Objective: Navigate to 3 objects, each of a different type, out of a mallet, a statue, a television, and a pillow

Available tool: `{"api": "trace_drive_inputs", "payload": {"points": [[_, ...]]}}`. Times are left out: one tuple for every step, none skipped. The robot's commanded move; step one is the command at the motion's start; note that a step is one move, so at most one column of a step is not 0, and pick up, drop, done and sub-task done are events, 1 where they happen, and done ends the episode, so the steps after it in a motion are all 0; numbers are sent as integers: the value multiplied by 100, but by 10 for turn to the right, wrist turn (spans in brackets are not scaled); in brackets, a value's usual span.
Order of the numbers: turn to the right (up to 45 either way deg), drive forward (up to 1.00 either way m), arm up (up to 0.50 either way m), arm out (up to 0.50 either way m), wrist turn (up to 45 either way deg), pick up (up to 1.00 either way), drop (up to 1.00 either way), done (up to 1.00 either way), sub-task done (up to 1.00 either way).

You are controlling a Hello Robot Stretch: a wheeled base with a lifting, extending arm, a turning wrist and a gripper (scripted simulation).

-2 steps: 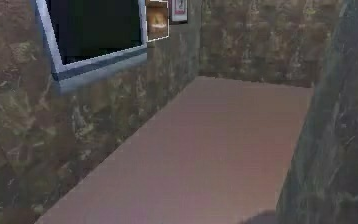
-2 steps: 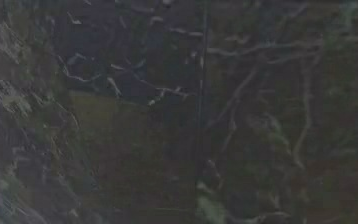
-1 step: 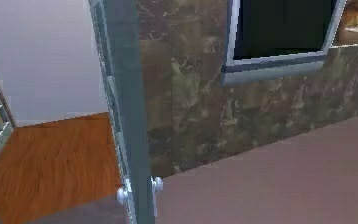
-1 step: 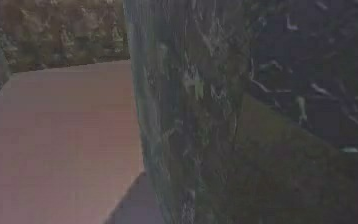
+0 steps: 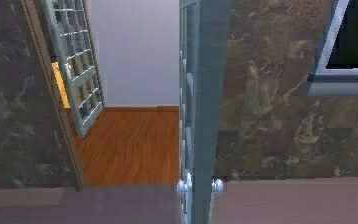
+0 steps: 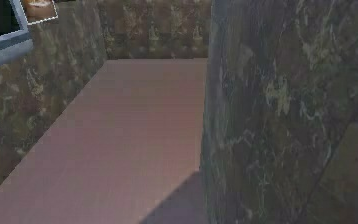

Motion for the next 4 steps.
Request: {"api": "trace_drive_inputs", "payload": {"points": [[0,10,0,0,0,0,0,0,0],[450,0,0,0,0,0,0,0,0],[420,0,0,0,0,0,0,0,0],[0,100,0,0,0,0,0,0,0]]}}
